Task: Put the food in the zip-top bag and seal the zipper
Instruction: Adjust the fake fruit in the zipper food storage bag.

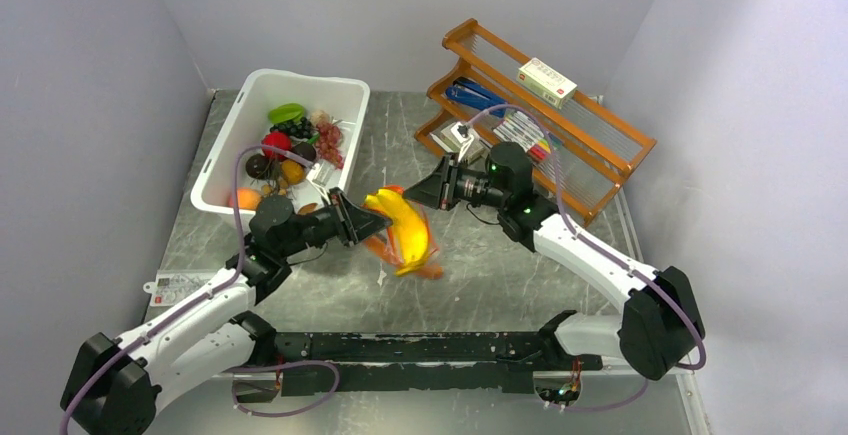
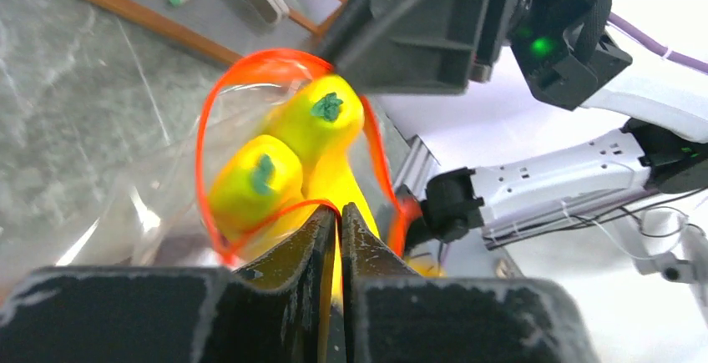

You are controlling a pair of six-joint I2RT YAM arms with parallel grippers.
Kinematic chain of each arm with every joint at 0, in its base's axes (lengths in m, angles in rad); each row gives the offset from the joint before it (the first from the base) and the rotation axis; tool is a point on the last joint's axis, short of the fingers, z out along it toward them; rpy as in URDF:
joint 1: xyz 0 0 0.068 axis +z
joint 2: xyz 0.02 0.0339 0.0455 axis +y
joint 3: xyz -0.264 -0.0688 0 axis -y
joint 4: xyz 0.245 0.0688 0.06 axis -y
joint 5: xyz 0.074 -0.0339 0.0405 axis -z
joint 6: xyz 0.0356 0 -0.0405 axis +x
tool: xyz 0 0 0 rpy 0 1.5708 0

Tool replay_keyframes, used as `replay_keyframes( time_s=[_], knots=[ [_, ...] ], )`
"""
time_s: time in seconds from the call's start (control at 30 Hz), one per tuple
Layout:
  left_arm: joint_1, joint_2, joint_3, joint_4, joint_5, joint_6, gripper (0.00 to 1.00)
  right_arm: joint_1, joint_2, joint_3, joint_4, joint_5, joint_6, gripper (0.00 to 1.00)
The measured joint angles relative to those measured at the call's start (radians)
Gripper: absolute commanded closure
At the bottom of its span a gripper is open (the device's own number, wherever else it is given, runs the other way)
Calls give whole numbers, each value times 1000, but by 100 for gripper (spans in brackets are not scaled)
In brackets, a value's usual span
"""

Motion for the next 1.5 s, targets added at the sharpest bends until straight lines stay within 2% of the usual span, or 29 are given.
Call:
replay_keyframes(
  time_s=[0.17,0.4,0.57,0.77,0.93,1.1,1.27,1.5],
  knots=[
    [-15,1,-61,26,7,-60,93,0,28,9,-112,97,-61,99],
    [-15,32,-58,-12,-23,-64,93,1,43,59,-293,222,-184,100],
    [-15,50,52,-118,-71,-24,93,2,5,169,-432,267,-245,100],
    [-15,93,160,-126,-110,10,93,5,-164,108,-380,319,-274,100],
    [-15,145,162,-143,-114,10,93,16,-88,150,-421,306,-272,100],
    [-15,137,180,-166,-114,4,93,27,-127,219,-448,327,-268,100],
    [-15,115,221,-191,-132,19,93,27,-133,188,-436,358,-266,100],
    [-15,169,229,-230,-152,66,93,36,-25,169,-502,406,-303,100]
  ],
)
